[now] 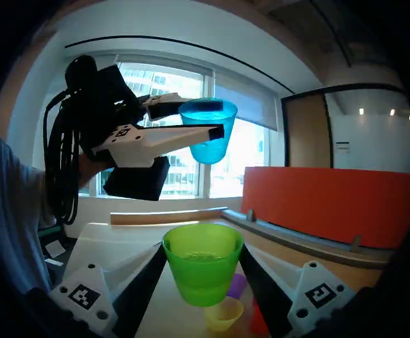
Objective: Pour water
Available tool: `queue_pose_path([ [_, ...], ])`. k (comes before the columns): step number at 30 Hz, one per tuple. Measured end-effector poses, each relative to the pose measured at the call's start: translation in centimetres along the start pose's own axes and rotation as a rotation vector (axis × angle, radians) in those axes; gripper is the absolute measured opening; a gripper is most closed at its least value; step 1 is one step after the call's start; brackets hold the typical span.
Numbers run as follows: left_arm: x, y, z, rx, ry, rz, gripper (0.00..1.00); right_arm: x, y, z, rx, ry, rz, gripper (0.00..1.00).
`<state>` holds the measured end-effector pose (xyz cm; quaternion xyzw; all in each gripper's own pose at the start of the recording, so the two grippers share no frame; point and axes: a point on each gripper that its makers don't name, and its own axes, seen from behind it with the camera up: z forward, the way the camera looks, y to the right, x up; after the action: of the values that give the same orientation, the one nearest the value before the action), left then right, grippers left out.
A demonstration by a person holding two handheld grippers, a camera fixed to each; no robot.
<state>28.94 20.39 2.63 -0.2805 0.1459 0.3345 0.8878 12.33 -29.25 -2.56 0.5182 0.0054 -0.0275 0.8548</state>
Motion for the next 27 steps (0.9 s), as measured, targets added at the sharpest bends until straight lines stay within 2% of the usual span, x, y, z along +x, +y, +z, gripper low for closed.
queue_pose_path([
  [12,-0.1,-1.3,-0.4,0.007,0.021,-0.265,0.88,0.5,-0.1,-0.2,-0.003,0.007,-0.006,0.91],
  [23,-1.0,-2.9,-0.3,0.016,0.046,-0.560,0.88,1.0,0.0,-0.5,-0.009,0.013,-0.007,0.91],
  [27,-1.5,-3.3,-0.3,0.024,0.050,-0.642,0.88,1.1,0.0,-0.6,-0.011,0.014,-0.009,0.91],
])
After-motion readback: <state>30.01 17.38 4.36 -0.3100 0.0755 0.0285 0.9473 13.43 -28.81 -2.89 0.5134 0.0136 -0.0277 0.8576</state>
